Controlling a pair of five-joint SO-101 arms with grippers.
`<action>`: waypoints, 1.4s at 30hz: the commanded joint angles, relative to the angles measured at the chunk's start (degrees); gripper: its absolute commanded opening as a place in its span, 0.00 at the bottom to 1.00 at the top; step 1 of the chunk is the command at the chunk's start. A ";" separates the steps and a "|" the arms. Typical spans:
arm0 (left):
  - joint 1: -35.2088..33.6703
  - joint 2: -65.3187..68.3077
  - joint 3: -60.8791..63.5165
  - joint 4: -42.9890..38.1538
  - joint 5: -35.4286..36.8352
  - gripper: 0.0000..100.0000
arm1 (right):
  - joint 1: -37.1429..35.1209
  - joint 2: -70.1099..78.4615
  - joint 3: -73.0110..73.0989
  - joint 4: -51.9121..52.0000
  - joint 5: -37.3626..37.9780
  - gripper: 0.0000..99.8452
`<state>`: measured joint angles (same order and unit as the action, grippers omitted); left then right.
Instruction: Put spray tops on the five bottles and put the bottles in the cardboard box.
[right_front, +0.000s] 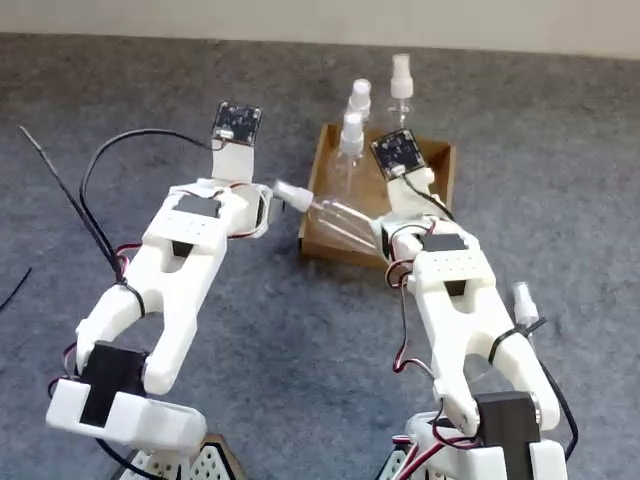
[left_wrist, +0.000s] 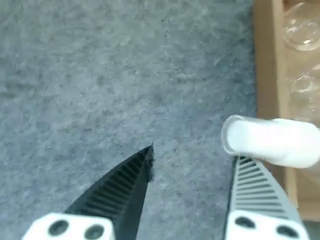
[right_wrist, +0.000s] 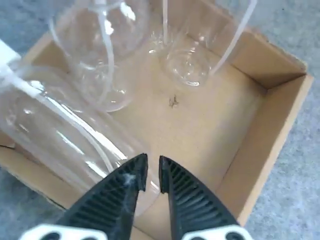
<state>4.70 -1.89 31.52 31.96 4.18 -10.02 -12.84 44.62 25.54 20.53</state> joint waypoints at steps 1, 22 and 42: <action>1.98 -0.75 -2.95 -0.97 0.35 0.23 | -1.10 0.31 0.40 -0.22 -0.26 0.02; -7.34 -0.92 -3.12 4.66 0.62 0.23 | -0.84 -0.22 2.15 -0.04 -0.26 0.02; -12.53 -0.31 0.75 7.03 0.35 0.23 | -2.68 -16.92 -2.51 16.92 -0.09 0.10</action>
<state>-6.55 -1.89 32.75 38.73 4.18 -10.64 -25.23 46.99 37.93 20.53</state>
